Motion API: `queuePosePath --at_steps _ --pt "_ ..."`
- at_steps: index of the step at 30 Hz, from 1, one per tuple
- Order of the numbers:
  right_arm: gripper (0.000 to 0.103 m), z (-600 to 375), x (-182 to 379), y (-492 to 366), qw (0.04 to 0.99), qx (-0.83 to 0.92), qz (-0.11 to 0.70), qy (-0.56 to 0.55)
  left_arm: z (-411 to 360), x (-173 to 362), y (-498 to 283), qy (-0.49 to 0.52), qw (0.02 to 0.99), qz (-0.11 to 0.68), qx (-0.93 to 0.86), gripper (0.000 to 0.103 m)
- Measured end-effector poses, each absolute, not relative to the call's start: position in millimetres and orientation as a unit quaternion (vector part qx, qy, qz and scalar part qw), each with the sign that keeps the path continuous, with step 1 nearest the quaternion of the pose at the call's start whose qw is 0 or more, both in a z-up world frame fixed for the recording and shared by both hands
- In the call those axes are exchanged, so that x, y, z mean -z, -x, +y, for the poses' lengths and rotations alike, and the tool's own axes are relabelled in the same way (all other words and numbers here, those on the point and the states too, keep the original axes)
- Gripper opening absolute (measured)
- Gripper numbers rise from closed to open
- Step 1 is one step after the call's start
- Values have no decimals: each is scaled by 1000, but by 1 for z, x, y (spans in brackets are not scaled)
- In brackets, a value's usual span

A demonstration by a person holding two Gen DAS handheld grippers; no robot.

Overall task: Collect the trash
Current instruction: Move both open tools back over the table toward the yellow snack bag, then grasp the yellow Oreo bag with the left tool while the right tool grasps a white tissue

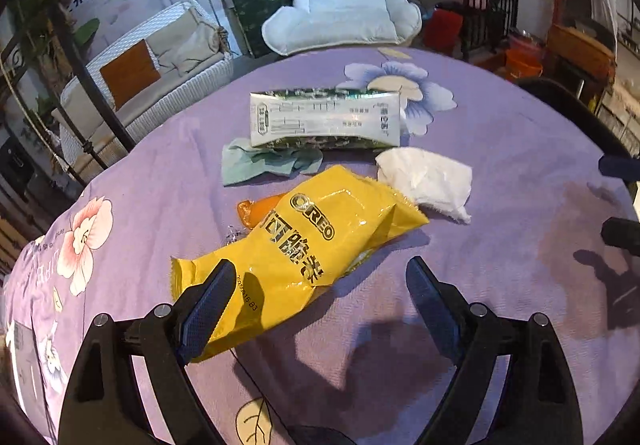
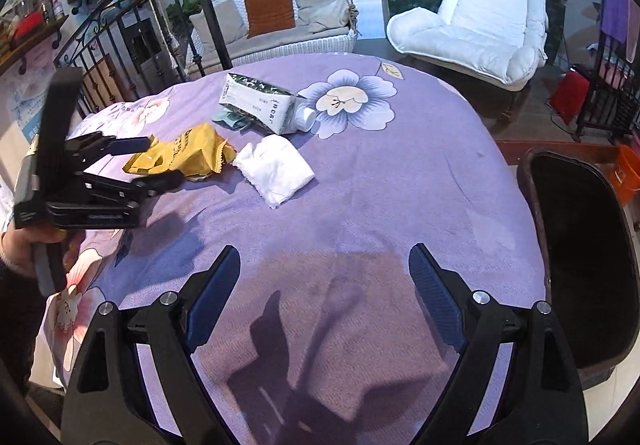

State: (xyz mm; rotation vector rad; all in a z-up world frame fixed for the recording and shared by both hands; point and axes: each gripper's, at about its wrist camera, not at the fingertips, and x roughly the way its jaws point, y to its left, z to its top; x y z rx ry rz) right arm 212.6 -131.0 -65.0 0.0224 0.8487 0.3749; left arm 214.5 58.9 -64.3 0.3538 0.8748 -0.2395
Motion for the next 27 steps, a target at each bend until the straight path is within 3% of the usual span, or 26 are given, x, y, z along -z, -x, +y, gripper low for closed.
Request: queuePosePath --at_steps 2,5,13,14,17,23,27 --pt "86 -126 65 -217 893 -183 412 -7 62 74 -223 -182 879 428 107 86" --pt "86 -119 67 -222 890 -188 416 -4 72 83 -231 -168 874 445 102 66" --pt "86 -94 73 -240 880 -204 429 9 84 68 -214 -101 894 426 97 37" --pt "86 -90 74 -244 878 -207 432 11 83 67 -211 -96 896 424 97 27" --pt "86 -79 78 -254 870 -217 442 19 85 60 -203 -76 903 414 85 18" --pt "85 -57 85 -278 859 -225 458 52 93 39 -189 -33 918 388 77 16" --pt "78 -42 93 -300 849 -225 473 70 100 32 -177 -1 922 380 76 15"
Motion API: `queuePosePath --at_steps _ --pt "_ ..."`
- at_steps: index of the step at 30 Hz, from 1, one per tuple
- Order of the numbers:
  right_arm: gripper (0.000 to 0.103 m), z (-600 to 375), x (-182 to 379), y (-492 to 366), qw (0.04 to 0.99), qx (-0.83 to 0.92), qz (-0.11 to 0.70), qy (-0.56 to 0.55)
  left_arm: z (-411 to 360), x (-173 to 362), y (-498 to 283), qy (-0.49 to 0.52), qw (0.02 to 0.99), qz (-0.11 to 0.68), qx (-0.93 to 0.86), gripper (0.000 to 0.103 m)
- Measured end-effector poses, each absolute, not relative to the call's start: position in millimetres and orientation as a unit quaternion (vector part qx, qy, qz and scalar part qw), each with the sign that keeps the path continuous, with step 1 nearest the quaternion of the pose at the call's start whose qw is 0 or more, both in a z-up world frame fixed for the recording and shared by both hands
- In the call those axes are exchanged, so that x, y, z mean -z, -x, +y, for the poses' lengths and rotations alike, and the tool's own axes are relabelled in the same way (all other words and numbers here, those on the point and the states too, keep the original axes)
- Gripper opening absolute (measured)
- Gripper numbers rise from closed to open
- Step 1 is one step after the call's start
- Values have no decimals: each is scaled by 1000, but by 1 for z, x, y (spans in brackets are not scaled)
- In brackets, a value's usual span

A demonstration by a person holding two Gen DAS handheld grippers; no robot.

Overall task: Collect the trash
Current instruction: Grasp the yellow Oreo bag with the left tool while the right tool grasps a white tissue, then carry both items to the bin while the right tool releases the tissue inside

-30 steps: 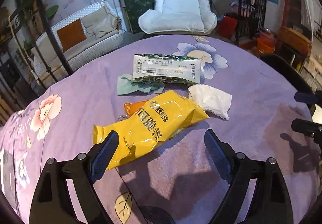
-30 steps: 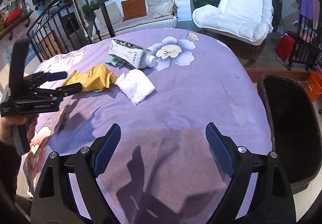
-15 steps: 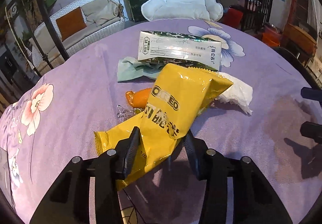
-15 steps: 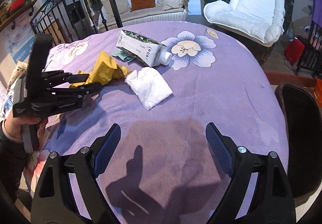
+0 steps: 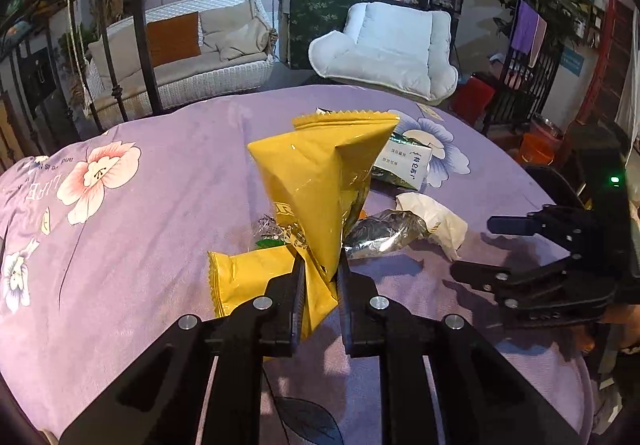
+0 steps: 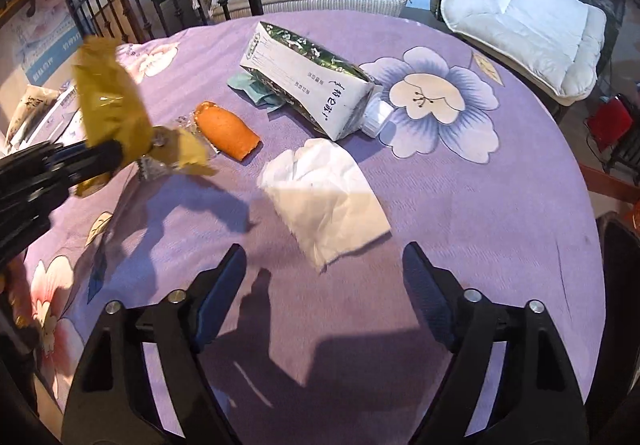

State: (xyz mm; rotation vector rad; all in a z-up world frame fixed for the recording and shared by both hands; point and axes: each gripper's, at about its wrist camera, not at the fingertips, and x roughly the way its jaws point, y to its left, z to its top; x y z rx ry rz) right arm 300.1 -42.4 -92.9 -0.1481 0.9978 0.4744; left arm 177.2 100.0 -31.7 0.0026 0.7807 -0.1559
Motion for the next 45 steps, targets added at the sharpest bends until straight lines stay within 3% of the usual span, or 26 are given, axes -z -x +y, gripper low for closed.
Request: queuePosePath --at_steps 4,6,8,11,23,45 --pt "61 -32 101 -318 837 -223 492 84 102 25 -164 17 927 369 71 15" --pt "32 -29 104 -322 833 -221 499 90 101 24 -158 16 929 365 61 15" --pt "19 -31 104 -321 834 -220 499 85 101 23 -154 15 931 361 56 15" --pt "9 -35 100 -315 837 -224 492 80 101 23 -151 28 930 361 57 15" --pt "6 -90 60 -261 877 -202 434 43 59 19 -141 -4 935 346 75 15" --pt "6 -255 41 -191 924 -57 376 -43 -53 7 -140 -32 927 317 196 15"
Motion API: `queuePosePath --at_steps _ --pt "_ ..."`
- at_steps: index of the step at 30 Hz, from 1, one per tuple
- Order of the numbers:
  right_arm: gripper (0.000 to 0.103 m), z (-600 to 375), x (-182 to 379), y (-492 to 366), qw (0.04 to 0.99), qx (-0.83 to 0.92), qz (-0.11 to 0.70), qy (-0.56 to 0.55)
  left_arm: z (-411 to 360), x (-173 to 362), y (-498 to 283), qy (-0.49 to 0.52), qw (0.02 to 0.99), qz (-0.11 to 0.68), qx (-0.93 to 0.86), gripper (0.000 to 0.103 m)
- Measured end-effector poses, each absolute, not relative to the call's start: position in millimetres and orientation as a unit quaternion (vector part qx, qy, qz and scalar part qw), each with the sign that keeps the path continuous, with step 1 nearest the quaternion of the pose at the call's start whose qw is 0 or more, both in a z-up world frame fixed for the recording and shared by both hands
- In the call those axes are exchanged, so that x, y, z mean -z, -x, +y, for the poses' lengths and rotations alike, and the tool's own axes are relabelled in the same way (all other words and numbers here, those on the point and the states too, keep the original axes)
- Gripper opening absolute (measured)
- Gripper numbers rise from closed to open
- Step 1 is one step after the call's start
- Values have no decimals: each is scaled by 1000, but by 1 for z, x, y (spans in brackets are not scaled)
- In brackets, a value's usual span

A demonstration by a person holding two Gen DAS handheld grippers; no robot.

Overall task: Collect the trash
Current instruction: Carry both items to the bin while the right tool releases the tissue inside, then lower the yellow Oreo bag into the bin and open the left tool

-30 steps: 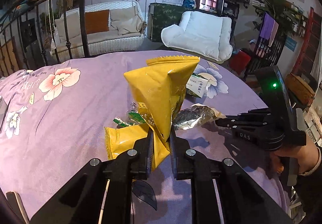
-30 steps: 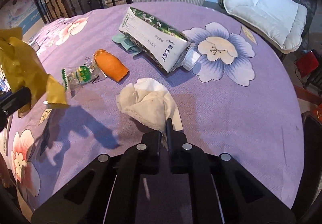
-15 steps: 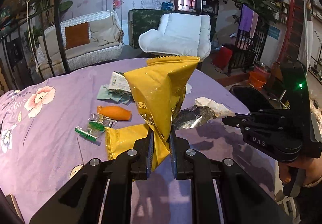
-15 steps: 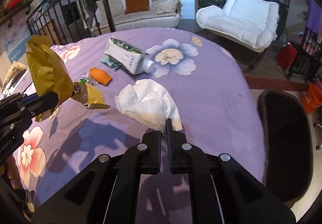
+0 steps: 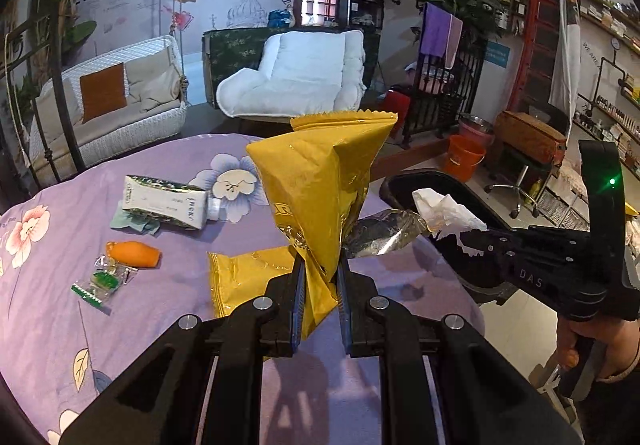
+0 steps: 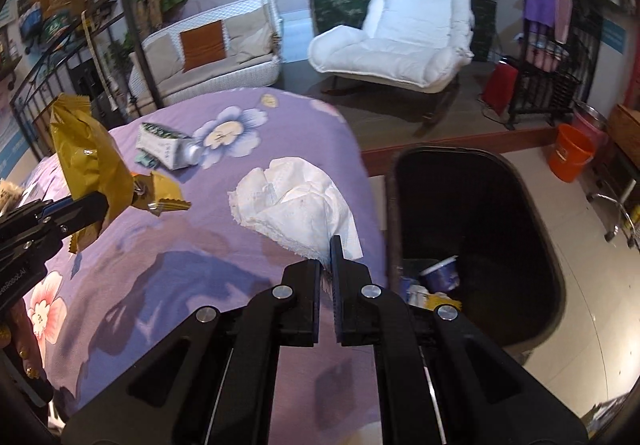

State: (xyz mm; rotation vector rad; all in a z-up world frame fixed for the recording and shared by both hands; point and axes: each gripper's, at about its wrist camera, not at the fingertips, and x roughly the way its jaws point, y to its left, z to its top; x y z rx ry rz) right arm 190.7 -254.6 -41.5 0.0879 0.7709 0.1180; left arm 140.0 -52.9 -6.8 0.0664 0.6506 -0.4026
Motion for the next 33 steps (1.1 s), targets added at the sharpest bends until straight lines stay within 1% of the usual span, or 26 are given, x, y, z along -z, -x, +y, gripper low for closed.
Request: queuePosePath --at_steps 10,17,19,20,21,22,23,24,33 --pt "6 -324 55 -195 922 33 380 -66 -108 7 -143 -46 913 314 256 15" --pt "6 -361 100 -230 898 80 422 -98 -137 8 -149 -52 903 319 281 15" --pt "8 -368 117 -242 888 87 438 -109 -144 10 -150 -52 900 324 287 15" --pt "14 -370 123 -244 885 90 443 -110 -147 12 -152 -53 898 327 290 15" --pt "25 -372 128 -246 883 91 446 -112 -150 13 -154 -54 897 328 292 15" --pt "33 -375 132 -248 883 91 446 -118 -153 14 -155 -57 896 329 293 15" --pt "55 -377 135 -248 882 92 446 -124 -156 15 -155 -59 895 330 294 15" --pt "65 -379 137 -248 882 98 442 -128 -159 15 -156 -61 894 331 295 15" --pt "65 -383 131 -235 891 102 423 -130 -183 17 -165 -70 886 339 310 15"
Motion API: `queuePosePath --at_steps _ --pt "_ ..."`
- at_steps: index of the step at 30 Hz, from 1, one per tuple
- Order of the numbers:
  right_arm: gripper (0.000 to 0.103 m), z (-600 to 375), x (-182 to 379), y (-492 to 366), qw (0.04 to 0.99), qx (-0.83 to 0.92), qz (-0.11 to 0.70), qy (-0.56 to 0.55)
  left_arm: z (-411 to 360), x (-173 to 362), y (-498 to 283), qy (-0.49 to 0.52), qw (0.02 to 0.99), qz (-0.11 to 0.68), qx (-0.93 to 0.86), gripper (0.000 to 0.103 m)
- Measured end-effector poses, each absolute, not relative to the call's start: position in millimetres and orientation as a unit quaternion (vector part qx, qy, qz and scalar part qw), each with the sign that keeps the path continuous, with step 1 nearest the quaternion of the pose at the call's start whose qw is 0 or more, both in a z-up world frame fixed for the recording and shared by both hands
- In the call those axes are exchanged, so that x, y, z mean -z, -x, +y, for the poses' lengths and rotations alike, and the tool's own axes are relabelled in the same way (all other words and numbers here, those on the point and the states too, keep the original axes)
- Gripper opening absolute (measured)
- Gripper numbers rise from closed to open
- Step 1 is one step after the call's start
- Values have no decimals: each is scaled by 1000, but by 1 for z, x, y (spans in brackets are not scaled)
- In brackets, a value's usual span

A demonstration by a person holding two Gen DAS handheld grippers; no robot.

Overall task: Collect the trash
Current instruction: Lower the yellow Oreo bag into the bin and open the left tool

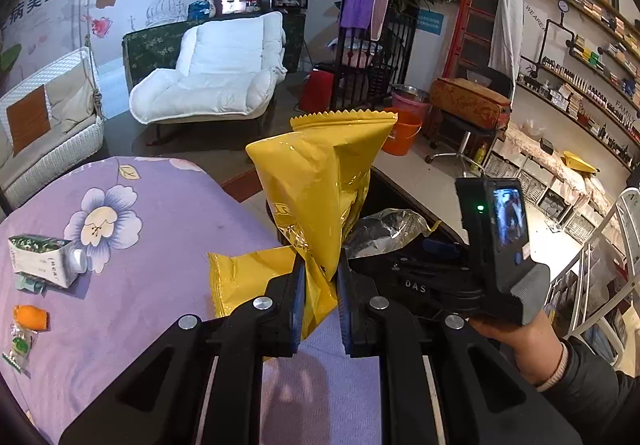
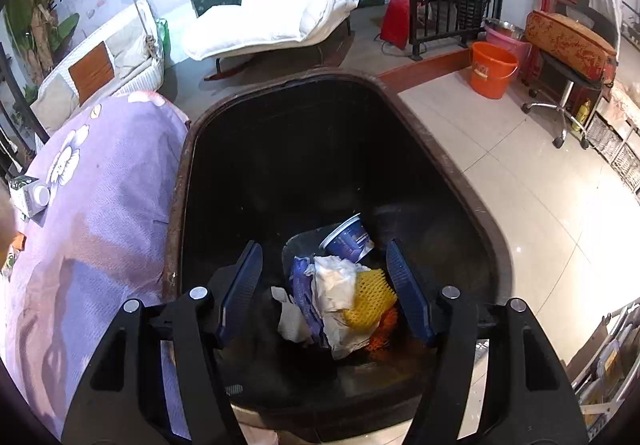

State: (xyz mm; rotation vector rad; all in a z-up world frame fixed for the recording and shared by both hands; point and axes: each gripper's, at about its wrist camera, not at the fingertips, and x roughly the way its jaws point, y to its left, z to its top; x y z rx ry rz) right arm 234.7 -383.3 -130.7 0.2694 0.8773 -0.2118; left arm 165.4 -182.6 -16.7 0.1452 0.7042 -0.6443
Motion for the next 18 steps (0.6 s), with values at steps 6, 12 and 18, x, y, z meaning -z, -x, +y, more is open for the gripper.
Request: queuePosePath --at_steps 6,12,18 --pt "71 -389 106 -197 906 124 382 -130 -205 18 -175 -72 879 345 320 15" --pt "73 -408 93 -158 910 146 355 -158 -237 27 -183 -83 868 355 338 15" --pt "74 -429 89 -122 905 179 344 -176 -271 41 -194 -90 850 382 351 15"
